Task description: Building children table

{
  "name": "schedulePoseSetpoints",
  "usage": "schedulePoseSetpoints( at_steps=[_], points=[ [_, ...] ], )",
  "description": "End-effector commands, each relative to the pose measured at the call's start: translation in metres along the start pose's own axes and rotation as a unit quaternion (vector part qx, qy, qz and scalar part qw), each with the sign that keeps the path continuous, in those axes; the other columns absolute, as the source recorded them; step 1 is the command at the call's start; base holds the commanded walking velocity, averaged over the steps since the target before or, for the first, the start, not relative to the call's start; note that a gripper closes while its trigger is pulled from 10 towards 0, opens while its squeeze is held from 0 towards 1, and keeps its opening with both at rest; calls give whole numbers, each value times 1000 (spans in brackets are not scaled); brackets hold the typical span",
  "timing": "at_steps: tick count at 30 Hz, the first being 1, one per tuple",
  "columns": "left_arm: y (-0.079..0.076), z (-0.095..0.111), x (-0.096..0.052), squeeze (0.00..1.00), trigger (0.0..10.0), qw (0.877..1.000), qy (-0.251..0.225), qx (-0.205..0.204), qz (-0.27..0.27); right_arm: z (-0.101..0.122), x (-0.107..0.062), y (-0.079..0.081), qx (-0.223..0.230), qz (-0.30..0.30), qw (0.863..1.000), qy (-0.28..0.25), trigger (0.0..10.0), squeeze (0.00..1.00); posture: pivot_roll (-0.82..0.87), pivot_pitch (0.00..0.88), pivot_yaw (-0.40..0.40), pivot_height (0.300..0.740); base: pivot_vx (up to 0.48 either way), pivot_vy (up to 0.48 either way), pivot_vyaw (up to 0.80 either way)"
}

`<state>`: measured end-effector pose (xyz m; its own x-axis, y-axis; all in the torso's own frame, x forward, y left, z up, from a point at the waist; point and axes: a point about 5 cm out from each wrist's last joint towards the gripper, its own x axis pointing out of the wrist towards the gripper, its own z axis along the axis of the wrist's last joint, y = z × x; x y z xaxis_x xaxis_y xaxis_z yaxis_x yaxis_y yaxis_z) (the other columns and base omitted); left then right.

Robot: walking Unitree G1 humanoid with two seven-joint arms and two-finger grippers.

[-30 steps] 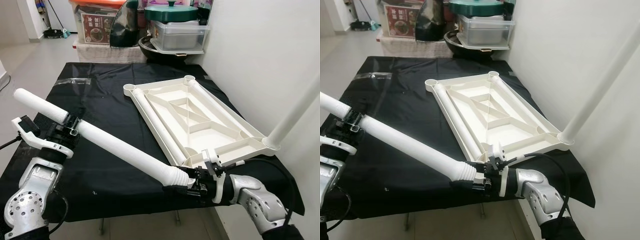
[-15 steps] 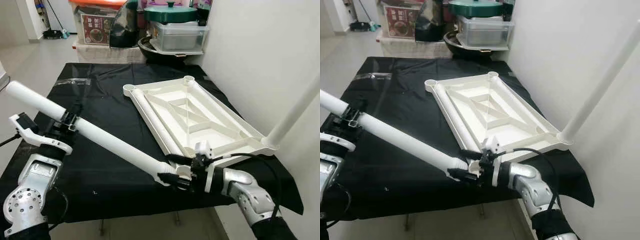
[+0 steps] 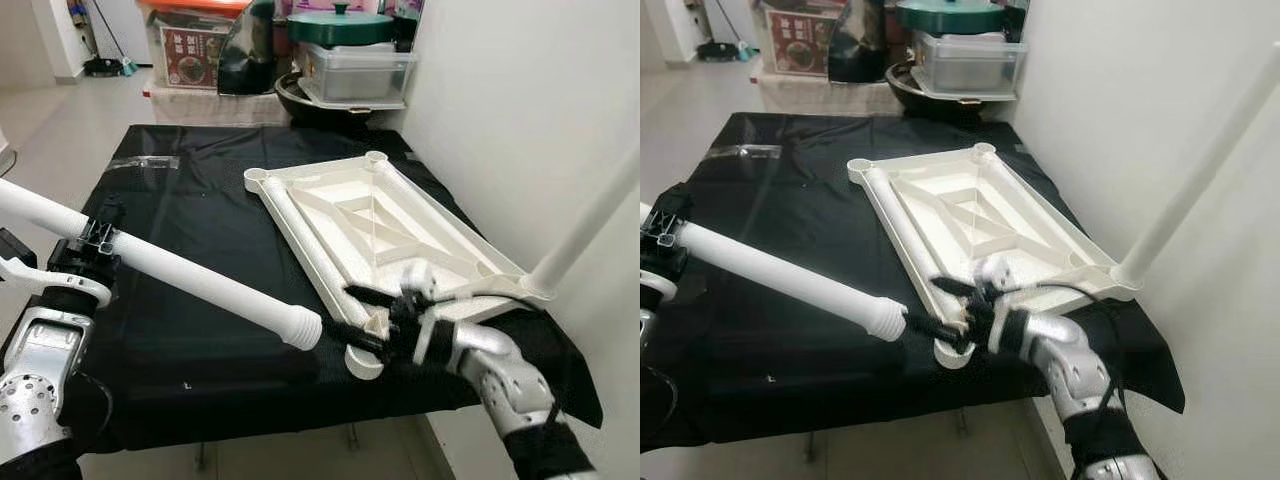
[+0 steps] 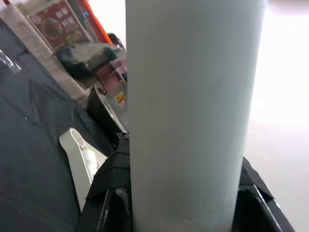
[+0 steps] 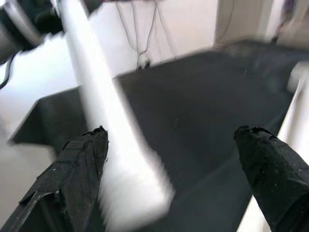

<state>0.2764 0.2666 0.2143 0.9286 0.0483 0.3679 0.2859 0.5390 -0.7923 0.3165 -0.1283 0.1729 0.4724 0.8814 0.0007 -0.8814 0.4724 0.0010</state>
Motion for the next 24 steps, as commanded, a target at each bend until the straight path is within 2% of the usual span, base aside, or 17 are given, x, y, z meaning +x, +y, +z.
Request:
schedulePoseSetpoints(
  at_steps=[1,2,3,4,7,13,14,20,22,24],
  points=[
    [0,-4,0,0,10000,1000,8,8,5,12,14,2,-29,0,1000,8,10000,1000,123,0,-88,740,0,0,0],
    [0,-11,1,0,10000,1000,22,17,3,37,41,5,-64,10,997,29,10000,365,123,0,-93,740,0,0,0],
    [-1,-14,2,0,10000,999,28,24,2,43,51,8,-74,16,996,37,10000,0,123,0,-93,740,0,0,0],
    [-1,-14,2,0,10000,999,28,24,2,43,51,8,-74,16,996,37,10000,0,123,0,-93,740,0,0,0],
    [-1,-21,2,0,10000,999,40,37,2,45,71,15,-88,17,994,64,10000,0,123,0,-93,740,0,0,0],
    [0,-30,2,0,10000,997,50,50,11,37,84,26,-85,30,992,91,10000,0,121,0,-99,740,0,0,0],
    [-3,-34,2,0,10000,996,57,70,5,28,93,37,-70,42,990,114,10000,0,120,0,-102,740,0,0,0],
    [-10,-40,4,0,10000,993,65,94,-11,19,104,47,-40,39,988,147,10000,0,117,0,-106,740,0,0,0],
    [-14,-43,6,0,10000,992,70,106,-20,18,110,55,-15,46,987,154,10000,0,112,0,-106,740,0,0,0],
    [-16,-46,6,0,10000,991,74,111,-25,20,115,62,-11,61,986,154,10000,0,112,0,-106,740,0,0,0]
  ],
)
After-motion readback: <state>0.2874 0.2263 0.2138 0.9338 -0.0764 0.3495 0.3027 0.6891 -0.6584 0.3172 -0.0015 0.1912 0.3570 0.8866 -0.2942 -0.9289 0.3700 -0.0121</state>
